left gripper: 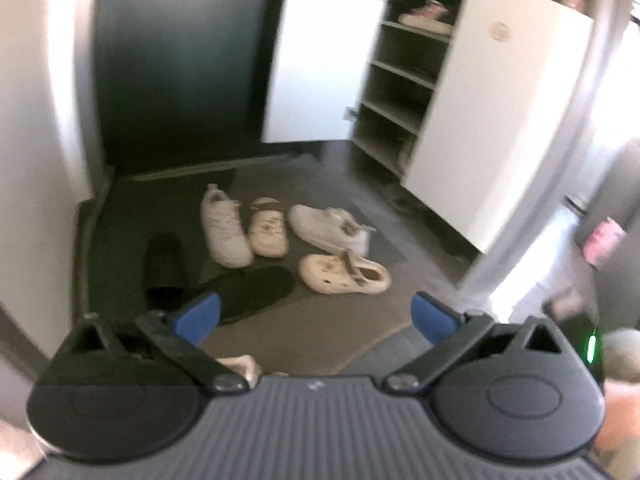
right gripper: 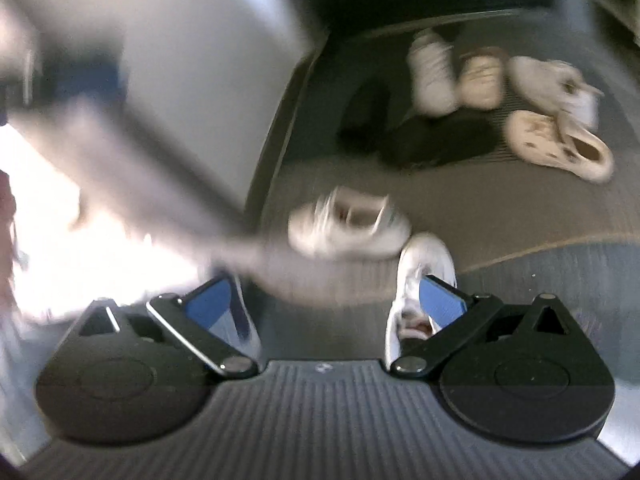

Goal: Organize scattered shoes

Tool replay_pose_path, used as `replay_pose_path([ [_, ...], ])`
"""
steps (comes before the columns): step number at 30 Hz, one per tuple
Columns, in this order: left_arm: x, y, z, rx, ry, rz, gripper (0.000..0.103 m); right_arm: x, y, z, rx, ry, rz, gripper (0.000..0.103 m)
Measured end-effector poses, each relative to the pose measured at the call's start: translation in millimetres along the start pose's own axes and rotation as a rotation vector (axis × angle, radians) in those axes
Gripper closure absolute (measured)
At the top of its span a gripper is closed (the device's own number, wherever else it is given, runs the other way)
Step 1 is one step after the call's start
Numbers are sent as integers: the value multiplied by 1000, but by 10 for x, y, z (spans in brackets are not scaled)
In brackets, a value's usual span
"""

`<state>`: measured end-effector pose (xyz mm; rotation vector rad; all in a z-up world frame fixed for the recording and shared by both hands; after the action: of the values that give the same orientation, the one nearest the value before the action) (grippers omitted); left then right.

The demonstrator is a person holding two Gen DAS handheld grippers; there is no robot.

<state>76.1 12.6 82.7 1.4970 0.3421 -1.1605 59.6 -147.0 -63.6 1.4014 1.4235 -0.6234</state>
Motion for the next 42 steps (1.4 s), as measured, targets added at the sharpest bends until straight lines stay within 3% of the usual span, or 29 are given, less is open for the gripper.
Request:
replay_pose_path([
  [4, -139, -43, -185, -63, 46, 65, 0, 328, 132, -351, -260, -47, -75, 0],
  [7, -232, -98, -380, -182, 84, 104, 0, 618, 335, -487, -393, -33, -112, 0],
  [10, -285, -194, -666, -319, 51, 105, 0, 1223, 635, -528, -528, -104, -200, 3],
  [12, -292, -228, -812, -366, 39, 100, 0, 1527, 754, -543, -597, -148, -223, 6],
  [16, -328, -265, -998, -410, 83, 126, 0, 2278, 1082, -479, -725, -216, -244, 7],
  [18, -338, -283, -1111, -435, 121, 135, 0, 2639, 1227, -346, -703, -226, -256, 7],
  [21, -363, -280, -1249, -469, 157, 151, 0, 3042, 1361, -154, -660, -241, -272, 20],
  [25, -391, -217, -1337, -490, 174, 178, 0, 3308, 1459, 55, -591, -210, -266, 33],
  [29, -313, -124, -1333, -494, 184, 172, 0, 3538, 1473, 192, -575, -189, -317, 39],
  [31, -232, -65, -1317, -495, 176, 156, 0, 3712, 1451, 296, -541, -215, -382, 44],
  [32, -189, -37, -1301, -493, 169, 149, 0, 3741, 1442, 329, -517, -202, -391, 50],
  [34, -134, -1, -1265, -487, 165, 136, 0, 3778, 1428, 364, -477, -176, -390, 53],
  [36, -90, 20, -1239, -482, 169, 129, 0, 3777, 1413, 369, -462, -155, -388, 64],
  [42, -19, 52, -1127, -457, 183, 130, 0, 3685, 1432, 372, -253, -124, -342, 68],
])
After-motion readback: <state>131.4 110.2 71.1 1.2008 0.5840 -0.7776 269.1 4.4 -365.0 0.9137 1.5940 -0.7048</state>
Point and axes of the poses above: each gripper's, at about its wrist camera, not at the fingertips, and x roughly the way its jaws point, z to its right, y to its top, the point moved 2 cm from there along x, roughly the way its jaws point, and after that the axes turned 13 degrees about -z, right-handed, at the moved point
